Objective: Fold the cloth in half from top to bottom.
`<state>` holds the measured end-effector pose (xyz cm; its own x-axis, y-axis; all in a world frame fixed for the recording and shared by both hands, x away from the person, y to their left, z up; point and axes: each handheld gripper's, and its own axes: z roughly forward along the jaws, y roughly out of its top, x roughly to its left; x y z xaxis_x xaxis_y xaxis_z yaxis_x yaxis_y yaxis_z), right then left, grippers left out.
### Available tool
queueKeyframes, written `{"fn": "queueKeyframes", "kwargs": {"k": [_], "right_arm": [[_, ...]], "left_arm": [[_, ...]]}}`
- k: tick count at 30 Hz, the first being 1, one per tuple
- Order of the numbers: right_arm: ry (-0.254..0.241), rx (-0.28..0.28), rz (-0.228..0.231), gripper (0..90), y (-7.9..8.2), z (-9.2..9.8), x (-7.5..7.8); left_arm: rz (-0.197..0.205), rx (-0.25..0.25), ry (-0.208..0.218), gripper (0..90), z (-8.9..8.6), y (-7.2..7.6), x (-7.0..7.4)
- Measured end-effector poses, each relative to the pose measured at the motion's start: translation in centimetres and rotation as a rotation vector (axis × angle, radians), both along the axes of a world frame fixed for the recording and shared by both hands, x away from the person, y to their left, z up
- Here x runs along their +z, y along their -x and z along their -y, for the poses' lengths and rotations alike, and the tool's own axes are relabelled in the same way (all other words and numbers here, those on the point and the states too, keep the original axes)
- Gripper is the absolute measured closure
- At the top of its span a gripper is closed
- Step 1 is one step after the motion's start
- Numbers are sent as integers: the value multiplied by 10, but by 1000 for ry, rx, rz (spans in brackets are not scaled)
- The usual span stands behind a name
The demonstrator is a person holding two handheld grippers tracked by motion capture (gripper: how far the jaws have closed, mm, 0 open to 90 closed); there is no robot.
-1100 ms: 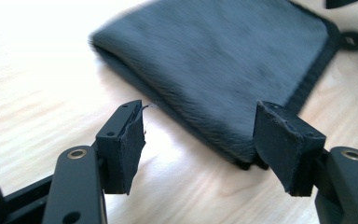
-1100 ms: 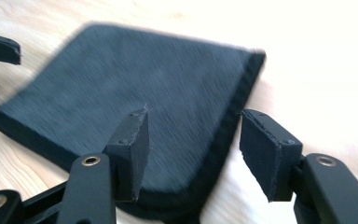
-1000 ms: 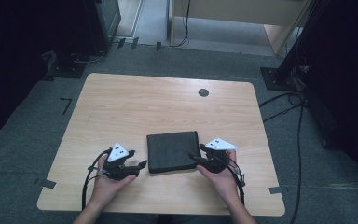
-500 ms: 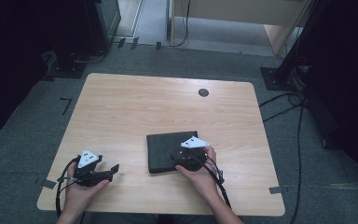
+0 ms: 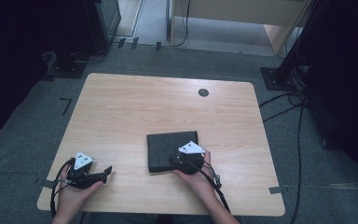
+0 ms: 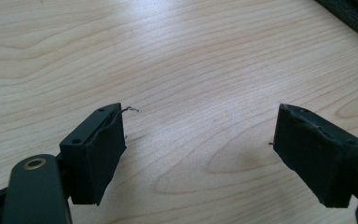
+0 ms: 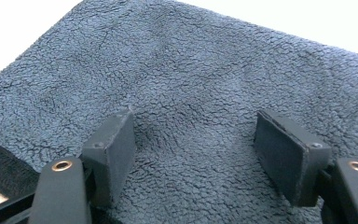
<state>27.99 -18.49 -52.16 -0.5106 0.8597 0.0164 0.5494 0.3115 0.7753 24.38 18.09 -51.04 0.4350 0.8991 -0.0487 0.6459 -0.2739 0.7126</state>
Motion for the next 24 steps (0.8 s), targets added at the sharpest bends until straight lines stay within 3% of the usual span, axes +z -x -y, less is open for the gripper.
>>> {"fn": "queueKeyframes", "kwargs": {"k": [8,13,18,24], "right_arm": [[7,-40,0,288,-12,-8,0],[7,-62,1,284,-28,-14,0],[9,-80,-5,280,-45,-19,1],[10,-94,-3,279,-65,-22,1]], "left_arm": [[-31,6,23,165,-3,-4,-2],[-26,-4,-7,166,-1,-3,-3],[-21,-3,-4,166,0,-4,-3],[-4,-4,-61,162,6,-2,-5]]}}
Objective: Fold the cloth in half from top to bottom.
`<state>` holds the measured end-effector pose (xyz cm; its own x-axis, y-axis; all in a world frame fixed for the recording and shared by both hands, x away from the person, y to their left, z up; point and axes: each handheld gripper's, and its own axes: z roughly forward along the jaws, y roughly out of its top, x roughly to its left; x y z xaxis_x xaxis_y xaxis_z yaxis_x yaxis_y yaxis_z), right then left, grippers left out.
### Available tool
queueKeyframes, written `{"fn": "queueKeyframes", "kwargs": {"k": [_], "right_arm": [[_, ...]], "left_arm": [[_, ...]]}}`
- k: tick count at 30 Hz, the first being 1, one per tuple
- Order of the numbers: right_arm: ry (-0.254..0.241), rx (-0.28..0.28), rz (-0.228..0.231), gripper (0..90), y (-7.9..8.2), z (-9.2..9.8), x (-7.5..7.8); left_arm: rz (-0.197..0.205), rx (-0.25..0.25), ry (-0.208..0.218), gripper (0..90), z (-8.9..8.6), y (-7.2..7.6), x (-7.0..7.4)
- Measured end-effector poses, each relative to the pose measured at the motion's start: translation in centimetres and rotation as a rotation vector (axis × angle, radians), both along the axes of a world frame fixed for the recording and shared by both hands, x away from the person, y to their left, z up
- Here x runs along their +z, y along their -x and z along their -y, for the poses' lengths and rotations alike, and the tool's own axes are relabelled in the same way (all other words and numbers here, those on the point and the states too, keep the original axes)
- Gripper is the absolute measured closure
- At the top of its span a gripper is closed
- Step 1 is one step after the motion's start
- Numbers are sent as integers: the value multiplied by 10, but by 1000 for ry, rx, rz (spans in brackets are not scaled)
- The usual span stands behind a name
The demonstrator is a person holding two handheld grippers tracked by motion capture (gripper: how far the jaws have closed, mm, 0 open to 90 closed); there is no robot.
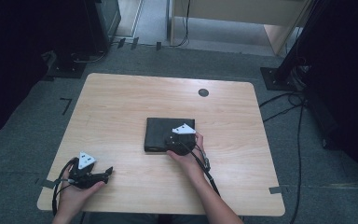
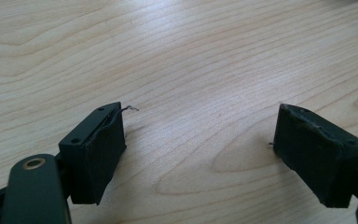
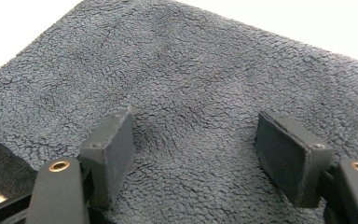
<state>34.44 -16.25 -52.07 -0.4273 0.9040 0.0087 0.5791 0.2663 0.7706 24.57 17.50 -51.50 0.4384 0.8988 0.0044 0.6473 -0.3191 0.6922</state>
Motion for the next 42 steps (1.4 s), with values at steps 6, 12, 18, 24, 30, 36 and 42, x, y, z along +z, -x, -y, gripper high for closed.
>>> {"fn": "queueKeyframes", "kwargs": {"k": [6,12,18,24,30,36,42], "right_arm": [[1,5,-1,278,-11,-1,0],[-12,18,5,279,-10,2,0],[-31,48,-15,197,-5,12,7],[-44,67,5,171,4,16,18],[-70,105,34,142,17,21,43],[-92,107,42,74,32,41,65],[-118,86,43,27,50,70,79]], "left_arm": [[1,-5,-5,159,0,0,0],[3,-7,-4,160,0,1,0],[3,-9,-5,160,0,0,0],[6,-9,-2,160,1,0,-1],[7,-7,-2,160,1,0,-1],[9,-4,0,161,1,1,-1],[10,-2,-1,160,2,1,-1]]}}
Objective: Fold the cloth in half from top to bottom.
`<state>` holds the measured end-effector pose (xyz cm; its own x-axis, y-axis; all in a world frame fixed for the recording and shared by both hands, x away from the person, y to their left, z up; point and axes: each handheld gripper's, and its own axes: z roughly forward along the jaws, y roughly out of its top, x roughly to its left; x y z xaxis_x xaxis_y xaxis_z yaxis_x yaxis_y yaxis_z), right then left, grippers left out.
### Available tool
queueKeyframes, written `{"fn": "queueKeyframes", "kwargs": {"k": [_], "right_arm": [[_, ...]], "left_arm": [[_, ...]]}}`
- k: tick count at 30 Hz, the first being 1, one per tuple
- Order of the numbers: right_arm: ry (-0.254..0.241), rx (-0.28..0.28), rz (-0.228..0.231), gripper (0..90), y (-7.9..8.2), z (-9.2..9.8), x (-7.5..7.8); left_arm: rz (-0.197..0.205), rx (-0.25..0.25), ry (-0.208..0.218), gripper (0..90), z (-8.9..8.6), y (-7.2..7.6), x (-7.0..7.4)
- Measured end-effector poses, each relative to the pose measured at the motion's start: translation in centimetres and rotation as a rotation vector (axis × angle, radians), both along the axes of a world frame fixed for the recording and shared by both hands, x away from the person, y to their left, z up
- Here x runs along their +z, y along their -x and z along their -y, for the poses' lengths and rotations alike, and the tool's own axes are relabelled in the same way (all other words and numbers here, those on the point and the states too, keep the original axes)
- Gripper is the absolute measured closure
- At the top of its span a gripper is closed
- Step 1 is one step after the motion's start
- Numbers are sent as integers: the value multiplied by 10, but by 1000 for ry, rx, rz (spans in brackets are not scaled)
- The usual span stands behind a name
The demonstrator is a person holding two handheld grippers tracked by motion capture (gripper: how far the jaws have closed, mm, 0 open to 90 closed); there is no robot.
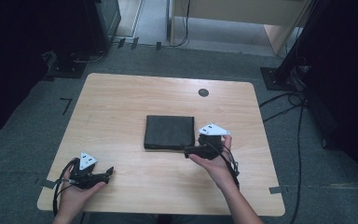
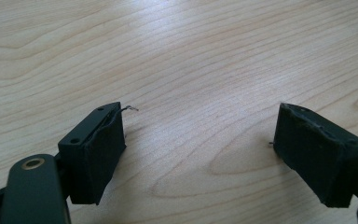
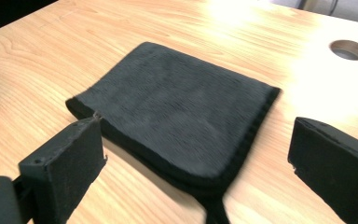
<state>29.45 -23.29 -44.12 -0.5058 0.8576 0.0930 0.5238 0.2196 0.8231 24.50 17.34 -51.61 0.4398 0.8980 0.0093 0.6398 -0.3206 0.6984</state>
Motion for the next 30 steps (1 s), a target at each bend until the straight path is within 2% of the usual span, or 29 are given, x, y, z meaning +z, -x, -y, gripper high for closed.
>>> {"fn": "queueKeyframes", "kwargs": {"k": [5,9,12,19,25,30], "right_arm": [[-4,-25,-21,6,12,25,4],[9,-47,-20,0,23,45,4],[-2,-77,-25,0,31,61,3],[-14,-147,-40,0,50,101,-7],[7,-195,-50,0,61,127,-18],[-5,-241,-68,0,68,145,-29]], "left_arm": [[3,0,2,160,0,0,0],[5,1,3,160,1,0,-1],[5,1,3,161,1,0,-1],[6,1,3,161,1,0,-1],[7,2,4,161,1,0,-1],[7,2,4,161,1,0,-1]]}}
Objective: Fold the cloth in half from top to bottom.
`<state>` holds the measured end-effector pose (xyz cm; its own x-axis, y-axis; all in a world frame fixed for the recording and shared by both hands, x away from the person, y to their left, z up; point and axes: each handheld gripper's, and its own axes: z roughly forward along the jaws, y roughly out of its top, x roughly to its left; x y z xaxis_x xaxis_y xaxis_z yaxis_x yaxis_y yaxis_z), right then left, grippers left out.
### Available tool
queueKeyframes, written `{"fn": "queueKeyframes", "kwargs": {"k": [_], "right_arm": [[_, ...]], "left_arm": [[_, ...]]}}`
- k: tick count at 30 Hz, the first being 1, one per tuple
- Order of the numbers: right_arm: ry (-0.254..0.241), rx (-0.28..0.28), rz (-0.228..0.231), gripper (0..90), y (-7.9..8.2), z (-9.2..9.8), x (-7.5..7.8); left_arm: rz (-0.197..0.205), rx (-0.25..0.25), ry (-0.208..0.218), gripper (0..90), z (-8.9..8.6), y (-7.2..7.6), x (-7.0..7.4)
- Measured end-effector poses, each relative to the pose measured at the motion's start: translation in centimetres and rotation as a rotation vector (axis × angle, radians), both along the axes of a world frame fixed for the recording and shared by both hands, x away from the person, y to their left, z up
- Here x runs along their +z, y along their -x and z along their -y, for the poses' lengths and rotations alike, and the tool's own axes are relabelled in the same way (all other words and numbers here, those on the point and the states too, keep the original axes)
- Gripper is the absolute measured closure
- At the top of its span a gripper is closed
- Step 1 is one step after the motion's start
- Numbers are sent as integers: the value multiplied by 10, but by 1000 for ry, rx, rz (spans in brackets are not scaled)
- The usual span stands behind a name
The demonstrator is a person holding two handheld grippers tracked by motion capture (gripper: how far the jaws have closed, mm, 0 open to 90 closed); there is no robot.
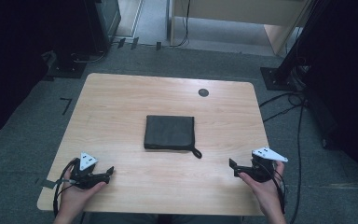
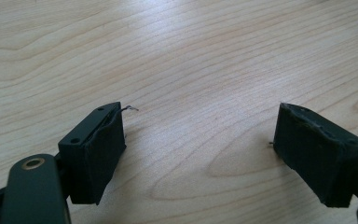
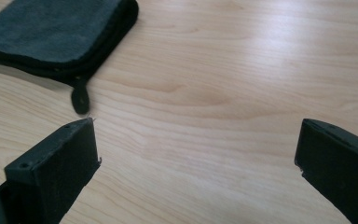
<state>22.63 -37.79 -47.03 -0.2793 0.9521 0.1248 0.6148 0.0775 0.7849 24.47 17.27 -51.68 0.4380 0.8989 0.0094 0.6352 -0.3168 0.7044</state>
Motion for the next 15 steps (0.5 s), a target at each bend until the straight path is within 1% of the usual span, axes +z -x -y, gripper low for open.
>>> {"fn": "queueKeyframes", "kwargs": {"k": [2,10,15], "right_arm": [[4,-10,-9,0,3,5,-5],[45,-57,-39,0,13,26,-23],[44,-85,-66,0,20,38,-34]], "left_arm": [[0,0,0,161,0,0,0],[-1,-3,-2,161,0,0,0],[0,-3,-3,161,0,0,0]]}}
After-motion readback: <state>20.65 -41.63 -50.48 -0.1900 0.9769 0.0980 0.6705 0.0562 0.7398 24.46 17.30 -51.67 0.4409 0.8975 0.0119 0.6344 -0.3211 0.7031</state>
